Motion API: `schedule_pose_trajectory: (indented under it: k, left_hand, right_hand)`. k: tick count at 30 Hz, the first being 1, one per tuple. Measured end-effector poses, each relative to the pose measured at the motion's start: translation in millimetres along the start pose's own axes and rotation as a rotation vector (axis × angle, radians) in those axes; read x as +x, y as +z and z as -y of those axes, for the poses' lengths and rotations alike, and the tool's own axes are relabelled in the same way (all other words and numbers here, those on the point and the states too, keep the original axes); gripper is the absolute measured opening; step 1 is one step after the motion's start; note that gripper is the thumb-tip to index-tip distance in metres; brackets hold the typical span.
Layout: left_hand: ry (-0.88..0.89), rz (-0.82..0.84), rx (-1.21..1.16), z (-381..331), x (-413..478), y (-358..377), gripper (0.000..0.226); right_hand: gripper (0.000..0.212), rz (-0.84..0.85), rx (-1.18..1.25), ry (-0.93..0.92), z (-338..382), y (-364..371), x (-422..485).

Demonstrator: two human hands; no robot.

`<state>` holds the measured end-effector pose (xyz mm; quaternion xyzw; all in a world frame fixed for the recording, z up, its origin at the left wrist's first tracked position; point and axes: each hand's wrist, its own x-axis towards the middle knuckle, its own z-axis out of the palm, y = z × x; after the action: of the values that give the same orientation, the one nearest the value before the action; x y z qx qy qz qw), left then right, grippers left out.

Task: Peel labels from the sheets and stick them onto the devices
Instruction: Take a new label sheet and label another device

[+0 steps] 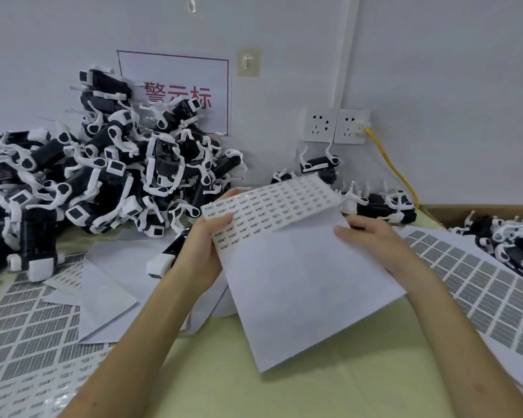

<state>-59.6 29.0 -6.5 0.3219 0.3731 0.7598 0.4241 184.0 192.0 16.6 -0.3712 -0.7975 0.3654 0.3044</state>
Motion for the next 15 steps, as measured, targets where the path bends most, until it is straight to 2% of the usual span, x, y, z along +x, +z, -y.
schedule_pose_trajectory:
  k: [1, 2, 3, 5, 9, 11, 13, 15]
  left_hand:
    - [0.002, 0.017, 0.042, -1, 0, 0, 0.045]
    - [-0.005, 0.026, 0.114, -1, 1, 0, 0.043]
    - [-0.020, 0.034, 0.207, 0, 1, 1, 0.041]
    - [-0.090, 0.084, 0.370, 5, 1, 1, 0.050]
    - [-0.270, 0.147, 0.528, 9, 2, 3, 0.069]
    - [-0.336, 0.210, 0.632, 12, 1, 1, 0.061]
    - [-0.381, 0.287, 0.719, 16, -1, 1, 0.039]
    - [-0.392, 0.292, 0.749, 20, -2, 3, 0.026]
  right_hand:
    - [0.016, 0.048, 0.112, -0.025, -15, 1, 5]
    - [0.009, 0.034, 0.134, 0.027, -18, 2, 5]
    - [0.007, 0.004, 0.026, -0.031, -23, 1, 10]
    - [0.012, -0.036, -0.195, -0.041, -29, 0, 13]
    - [0.023, -0.134, -0.188, -0.074, -32, 0, 15]
    - [0.026, -0.146, -0.137, -0.116, -30, 4, 17]
    - [0.032, -0.161, -0.115, -0.153, -26, 9, 17]
    - [0.034, -0.195, -0.121, -0.229, -21, 16, 14]
